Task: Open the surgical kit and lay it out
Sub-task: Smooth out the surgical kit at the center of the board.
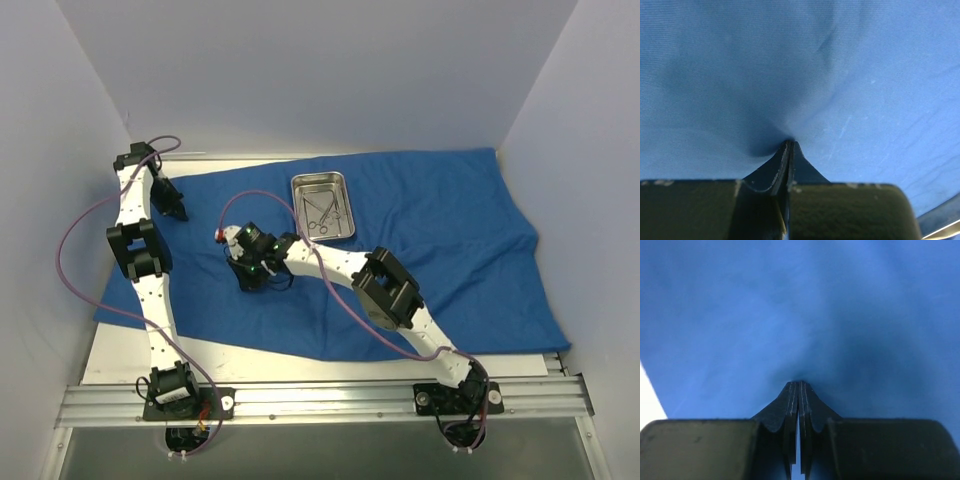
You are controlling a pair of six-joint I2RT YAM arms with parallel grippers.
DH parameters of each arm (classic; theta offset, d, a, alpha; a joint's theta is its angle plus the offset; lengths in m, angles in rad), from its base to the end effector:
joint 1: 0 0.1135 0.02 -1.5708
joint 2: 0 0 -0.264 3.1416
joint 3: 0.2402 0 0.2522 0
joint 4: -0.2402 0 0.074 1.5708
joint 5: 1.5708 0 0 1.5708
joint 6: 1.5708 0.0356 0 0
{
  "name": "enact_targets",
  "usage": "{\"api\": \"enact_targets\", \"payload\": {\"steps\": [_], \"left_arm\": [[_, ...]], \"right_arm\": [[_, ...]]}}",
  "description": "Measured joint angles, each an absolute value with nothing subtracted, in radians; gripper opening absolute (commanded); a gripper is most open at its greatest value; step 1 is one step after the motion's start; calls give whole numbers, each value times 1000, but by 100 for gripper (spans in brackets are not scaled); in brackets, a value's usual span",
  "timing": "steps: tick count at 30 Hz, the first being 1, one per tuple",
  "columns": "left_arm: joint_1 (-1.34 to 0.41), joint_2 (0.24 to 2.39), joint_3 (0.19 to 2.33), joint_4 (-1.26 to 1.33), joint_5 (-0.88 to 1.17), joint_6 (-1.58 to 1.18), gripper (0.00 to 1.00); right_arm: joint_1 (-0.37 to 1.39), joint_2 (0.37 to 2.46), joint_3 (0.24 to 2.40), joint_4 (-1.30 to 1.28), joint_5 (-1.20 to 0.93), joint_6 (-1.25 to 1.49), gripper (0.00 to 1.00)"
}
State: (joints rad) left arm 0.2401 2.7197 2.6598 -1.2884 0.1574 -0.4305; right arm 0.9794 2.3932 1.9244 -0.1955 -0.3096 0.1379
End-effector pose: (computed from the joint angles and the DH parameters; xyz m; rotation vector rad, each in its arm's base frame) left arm 0.5191 0.1213 0.1604 -0.9378 2.7697 -0.2606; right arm 0.2943 0.4577 0.1695 -1.1304 2.0859 0.9238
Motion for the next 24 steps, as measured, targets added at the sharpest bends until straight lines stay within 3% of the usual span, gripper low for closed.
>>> {"api": "enact_targets", "payload": {"steps": [12, 22, 24], "left_arm": [[246, 2720, 2660, -1289, 170, -426, 2], [253, 2714, 2640, -1275, 193, -413, 2], [255, 2682, 2583, -1246, 195, -411, 2]], "right_arm": [[1131, 2210, 1578, -48, -342, 146, 0], [1173, 2113, 1488, -205, -415, 132, 1], [1144, 2114, 1526, -262, -416, 155, 12]]}}
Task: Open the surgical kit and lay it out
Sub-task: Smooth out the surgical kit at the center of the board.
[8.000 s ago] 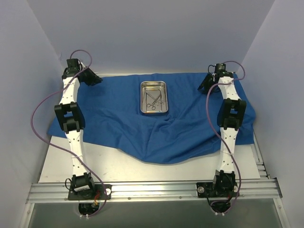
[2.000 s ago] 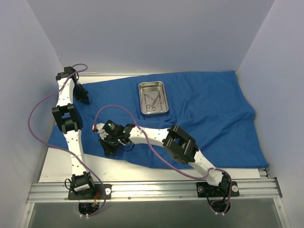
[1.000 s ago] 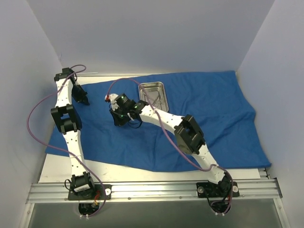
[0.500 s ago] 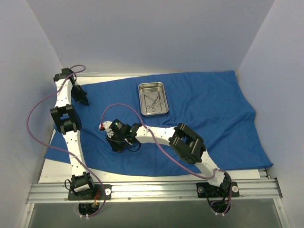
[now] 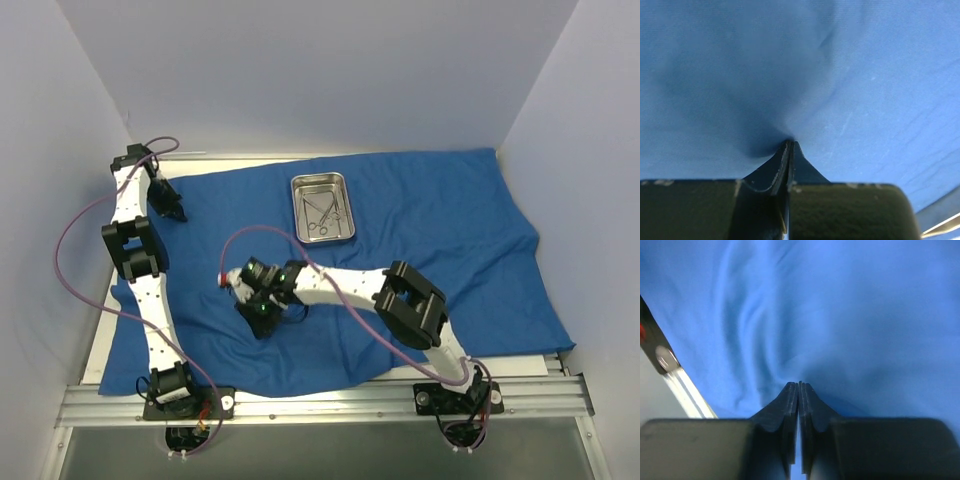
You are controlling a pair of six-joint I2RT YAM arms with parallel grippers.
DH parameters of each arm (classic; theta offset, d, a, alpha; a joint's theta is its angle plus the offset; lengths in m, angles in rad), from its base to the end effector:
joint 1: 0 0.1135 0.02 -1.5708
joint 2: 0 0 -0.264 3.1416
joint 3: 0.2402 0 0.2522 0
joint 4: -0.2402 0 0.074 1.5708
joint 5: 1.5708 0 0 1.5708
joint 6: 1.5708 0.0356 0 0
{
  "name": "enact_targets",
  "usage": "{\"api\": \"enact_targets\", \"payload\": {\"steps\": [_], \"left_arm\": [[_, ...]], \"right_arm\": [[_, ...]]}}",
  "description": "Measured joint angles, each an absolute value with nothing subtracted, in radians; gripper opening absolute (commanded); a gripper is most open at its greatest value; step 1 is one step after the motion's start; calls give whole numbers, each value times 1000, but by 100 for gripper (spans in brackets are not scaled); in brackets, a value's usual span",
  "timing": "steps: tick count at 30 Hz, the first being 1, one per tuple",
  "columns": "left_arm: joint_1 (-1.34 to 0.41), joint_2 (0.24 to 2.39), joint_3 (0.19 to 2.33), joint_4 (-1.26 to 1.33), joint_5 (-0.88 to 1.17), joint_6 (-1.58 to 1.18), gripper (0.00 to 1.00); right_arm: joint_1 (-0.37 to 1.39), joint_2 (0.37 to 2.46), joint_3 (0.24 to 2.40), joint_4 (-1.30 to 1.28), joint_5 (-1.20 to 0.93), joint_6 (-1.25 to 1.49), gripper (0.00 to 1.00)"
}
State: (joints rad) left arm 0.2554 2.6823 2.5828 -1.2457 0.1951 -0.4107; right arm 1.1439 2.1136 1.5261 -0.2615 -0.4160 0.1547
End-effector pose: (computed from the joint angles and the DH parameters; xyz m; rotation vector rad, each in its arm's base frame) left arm 0.5152 0.1274 0.1597 -0.9228 2.7666 -0.3102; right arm 0.1790 0.4282 0.1737 -1.4261 2.2050 1.0374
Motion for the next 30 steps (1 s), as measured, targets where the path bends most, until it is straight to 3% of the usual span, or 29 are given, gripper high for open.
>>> {"api": "enact_targets", "payload": {"steps": [4, 5, 6, 9, 13, 17, 21, 30], "left_arm": [[255, 2539, 2336, -1139, 154, -416, 4], [255, 2493, 2271, -1125, 142, -422, 15], [255, 2451, 2211, -1105, 126, -429, 17], [247, 2295, 2043, -1047, 78, -451, 17], [206, 2112, 1900, -1008, 50, -458, 15], [125, 1995, 1761, -993, 46, -456, 5], [50, 1961, 1616, -1000, 64, -441, 2], [30, 2014, 1560, -1040, 34, -406, 2]], "right_arm": [[1016, 2109, 1695, -298, -389, 235, 15], [973, 2099, 1729, -294, -377, 254, 18], [924, 2082, 1755, -295, -361, 277, 25], [752, 2010, 1786, -317, -301, 334, 33], [511, 1921, 1793, -433, -175, 384, 36], [303, 1859, 1748, -556, -75, 395, 26], [223, 1833, 1655, -621, -2, 382, 0], [223, 1875, 1509, -597, 44, 369, 0]]}}
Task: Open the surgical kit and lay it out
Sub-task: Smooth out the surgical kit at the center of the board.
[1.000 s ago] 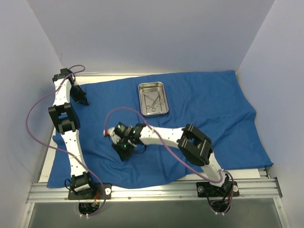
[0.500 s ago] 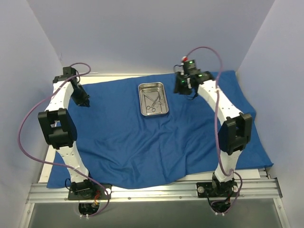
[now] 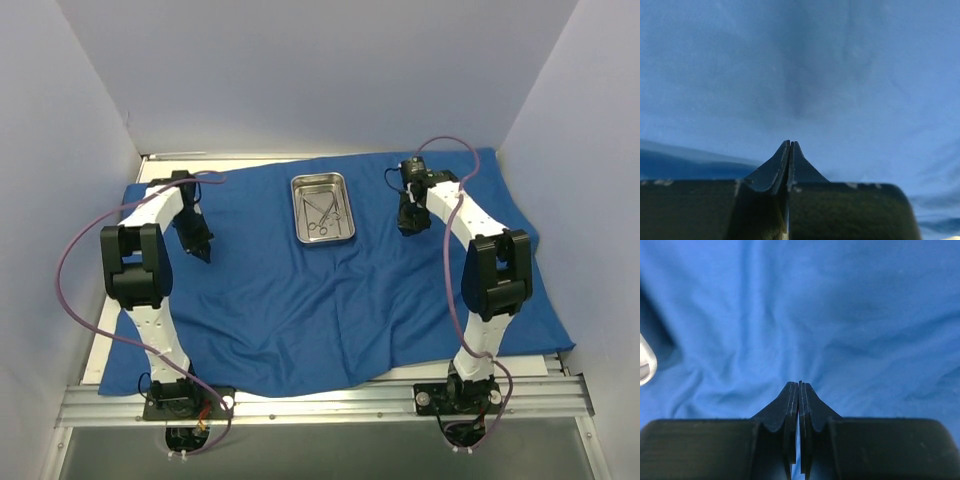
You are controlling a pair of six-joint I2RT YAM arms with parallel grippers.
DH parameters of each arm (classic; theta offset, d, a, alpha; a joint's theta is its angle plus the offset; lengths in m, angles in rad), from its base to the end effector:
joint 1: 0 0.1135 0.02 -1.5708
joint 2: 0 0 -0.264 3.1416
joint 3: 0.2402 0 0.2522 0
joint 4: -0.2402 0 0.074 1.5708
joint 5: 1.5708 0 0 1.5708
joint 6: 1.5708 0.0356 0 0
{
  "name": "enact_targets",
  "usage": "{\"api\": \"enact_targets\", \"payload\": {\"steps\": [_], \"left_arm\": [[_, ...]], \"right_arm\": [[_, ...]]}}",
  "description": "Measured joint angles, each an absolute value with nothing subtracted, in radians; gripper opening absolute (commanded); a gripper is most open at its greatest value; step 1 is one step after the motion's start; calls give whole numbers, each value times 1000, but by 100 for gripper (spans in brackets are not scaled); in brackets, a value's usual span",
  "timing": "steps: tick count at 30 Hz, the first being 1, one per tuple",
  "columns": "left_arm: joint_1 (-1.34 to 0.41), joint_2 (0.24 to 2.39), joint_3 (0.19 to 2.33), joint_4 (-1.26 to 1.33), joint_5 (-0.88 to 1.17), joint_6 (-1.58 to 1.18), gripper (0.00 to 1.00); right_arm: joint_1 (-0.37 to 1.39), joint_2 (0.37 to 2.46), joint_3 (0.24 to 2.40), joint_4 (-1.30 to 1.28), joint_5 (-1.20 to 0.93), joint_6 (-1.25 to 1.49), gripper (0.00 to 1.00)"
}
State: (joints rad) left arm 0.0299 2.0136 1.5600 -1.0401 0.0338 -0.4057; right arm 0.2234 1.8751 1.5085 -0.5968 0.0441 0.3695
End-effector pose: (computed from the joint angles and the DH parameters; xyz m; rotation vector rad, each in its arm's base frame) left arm 0.3879 0.0104 0.1894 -0.6617 2.9992 -0.0731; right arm 0.4019 0.0897 0.2436 0.2031 2.5344 0.1791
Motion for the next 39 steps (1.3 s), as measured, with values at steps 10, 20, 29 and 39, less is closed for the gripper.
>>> {"api": "enact_targets", "payload": {"steps": [10, 20, 29, 39], "left_arm": [[23, 2326, 1885, -1270, 3, -380, 2], [42, 2634, 2427, -1571, -13, -341, 2], [151, 2717, 2626, -1552, 78, -332, 2], [175, 2775, 2735, -1496, 223, -323, 3]], "right_arm": [[186, 2077, 1509, -551, 25, 362, 0], [171, 2083, 1498, -509, -67, 410, 0], [165, 2098, 1484, -434, -268, 566, 0], [152, 2081, 1381, -286, -421, 684, 0]]}}
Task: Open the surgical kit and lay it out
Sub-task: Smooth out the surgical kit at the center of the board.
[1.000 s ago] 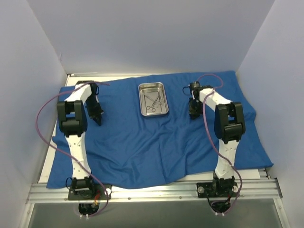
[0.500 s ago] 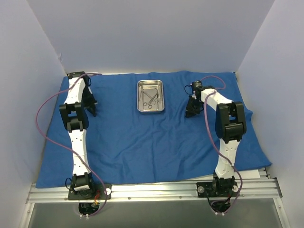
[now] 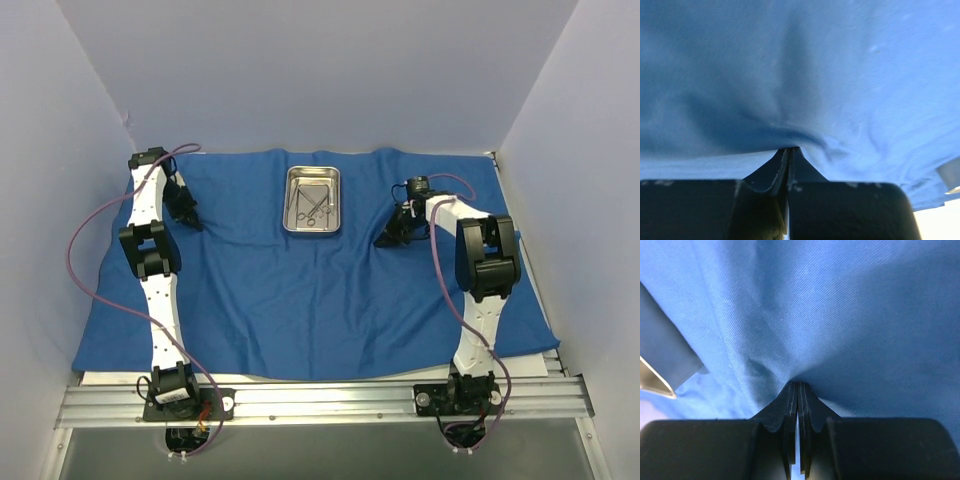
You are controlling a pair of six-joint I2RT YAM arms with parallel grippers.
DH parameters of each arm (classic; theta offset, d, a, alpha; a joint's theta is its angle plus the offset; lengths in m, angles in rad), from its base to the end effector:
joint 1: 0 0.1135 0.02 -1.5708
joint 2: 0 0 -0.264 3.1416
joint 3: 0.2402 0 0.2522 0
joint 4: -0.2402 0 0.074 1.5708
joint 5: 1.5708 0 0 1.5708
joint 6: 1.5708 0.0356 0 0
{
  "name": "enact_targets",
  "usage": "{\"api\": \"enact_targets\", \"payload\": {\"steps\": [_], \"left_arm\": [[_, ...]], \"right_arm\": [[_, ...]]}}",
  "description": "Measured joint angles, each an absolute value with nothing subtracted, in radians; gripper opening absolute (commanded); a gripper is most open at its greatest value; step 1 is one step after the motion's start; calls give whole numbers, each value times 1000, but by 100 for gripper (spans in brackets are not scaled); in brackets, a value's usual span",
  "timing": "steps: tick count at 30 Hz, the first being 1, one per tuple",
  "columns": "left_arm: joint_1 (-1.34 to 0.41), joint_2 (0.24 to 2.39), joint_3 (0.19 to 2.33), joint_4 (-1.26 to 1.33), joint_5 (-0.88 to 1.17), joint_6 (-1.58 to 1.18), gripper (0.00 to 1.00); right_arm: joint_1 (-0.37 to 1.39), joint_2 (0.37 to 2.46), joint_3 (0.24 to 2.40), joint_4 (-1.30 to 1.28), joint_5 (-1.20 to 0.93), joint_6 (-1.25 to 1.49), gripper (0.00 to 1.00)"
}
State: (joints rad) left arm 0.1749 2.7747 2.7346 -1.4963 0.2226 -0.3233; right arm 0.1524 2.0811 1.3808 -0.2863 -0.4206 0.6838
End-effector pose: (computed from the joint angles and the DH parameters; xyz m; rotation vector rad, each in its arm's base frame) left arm 0.5108 0.0823 0.1497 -0.7595 3.0100 -0.3500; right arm 0.4264 0.0802 0.1430 0.5321 2.6036 0.8411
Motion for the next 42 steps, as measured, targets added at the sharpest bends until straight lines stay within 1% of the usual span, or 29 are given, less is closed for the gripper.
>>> {"api": "enact_targets", "payload": {"steps": [5, 9, 14, 18, 21, 27, 28, 31, 35, 42], "left_arm": [[175, 2762, 2698, -1443, 276, -330, 3], [175, 2696, 2572, -1366, 279, -340, 3], [176, 2568, 2327, -1217, 276, -372, 3], [178, 2537, 2268, -1177, 279, -384, 7], [178, 2522, 2249, -1162, 278, -386, 10], [177, 2438, 2109, -1093, 250, -407, 10], [177, 2428, 2093, -1085, 243, -408, 10], [172, 2373, 2006, -1044, 213, -413, 10], [171, 2305, 1909, -1030, 180, -415, 10], [178, 2303, 1900, -1032, 141, -414, 10]], "right_arm": [[112, 2107, 1406, -301, -496, 674, 0], [97, 2136, 1448, -345, -525, 640, 0], [68, 2153, 1476, -384, -535, 614, 0], [39, 2165, 1506, -427, -528, 574, 2], [34, 2178, 1558, -484, -488, 517, 4], [31, 2215, 1696, -593, -298, 421, 8], [28, 2220, 1714, -599, -267, 409, 10], [18, 2222, 1740, -603, -196, 378, 11], [8, 2252, 1810, -607, -172, 364, 10], [-9, 2288, 1835, -580, -176, 368, 3]]}}
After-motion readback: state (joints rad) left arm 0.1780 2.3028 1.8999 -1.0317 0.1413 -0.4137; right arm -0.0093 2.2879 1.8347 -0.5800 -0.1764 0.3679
